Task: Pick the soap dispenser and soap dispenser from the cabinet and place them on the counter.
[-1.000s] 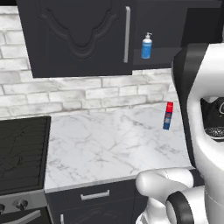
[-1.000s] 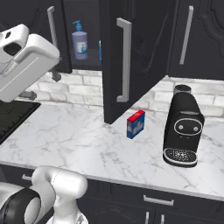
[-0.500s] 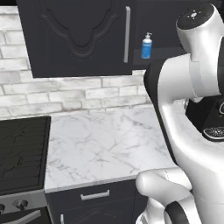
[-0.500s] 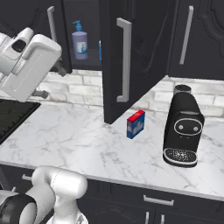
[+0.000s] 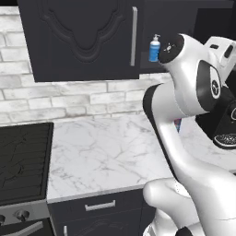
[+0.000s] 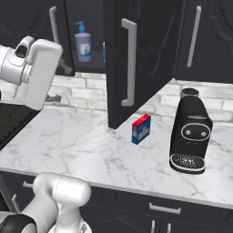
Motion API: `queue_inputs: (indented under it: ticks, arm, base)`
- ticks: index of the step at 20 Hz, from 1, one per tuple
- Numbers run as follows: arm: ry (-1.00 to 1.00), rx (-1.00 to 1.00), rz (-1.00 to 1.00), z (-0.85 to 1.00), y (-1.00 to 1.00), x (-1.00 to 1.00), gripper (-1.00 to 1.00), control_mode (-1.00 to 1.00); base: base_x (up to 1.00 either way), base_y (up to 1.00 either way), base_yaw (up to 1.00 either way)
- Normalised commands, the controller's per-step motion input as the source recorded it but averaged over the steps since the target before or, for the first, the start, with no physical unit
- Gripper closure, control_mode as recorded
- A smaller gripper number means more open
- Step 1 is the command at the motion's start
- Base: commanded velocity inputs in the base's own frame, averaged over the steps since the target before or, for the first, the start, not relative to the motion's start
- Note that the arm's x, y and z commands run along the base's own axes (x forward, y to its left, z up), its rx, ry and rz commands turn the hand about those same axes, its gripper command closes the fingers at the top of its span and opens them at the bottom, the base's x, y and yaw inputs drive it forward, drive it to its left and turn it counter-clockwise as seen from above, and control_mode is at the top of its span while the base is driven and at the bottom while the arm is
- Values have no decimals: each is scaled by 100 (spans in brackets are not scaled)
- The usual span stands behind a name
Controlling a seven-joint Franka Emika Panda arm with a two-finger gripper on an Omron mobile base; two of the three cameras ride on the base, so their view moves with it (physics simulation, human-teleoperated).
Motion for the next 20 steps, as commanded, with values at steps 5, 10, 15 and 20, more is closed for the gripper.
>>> queue_inputs:
  ticks: [5, 10, 15, 20]
  arm:
    - [4, -25, 0, -5, 0, 1, -100, -100]
    - [6, -13, -3, -12, -2, 0, -100, -100]
    - [6, -3, -8, -12, -21, 15, -100, -100]
    - [4, -5, -13, -7, -22, 13, -100, -100]
  base:
    - [0, 0, 0]
    - [0, 0, 0]
    - [0, 0, 0]
    - [0, 0, 0]
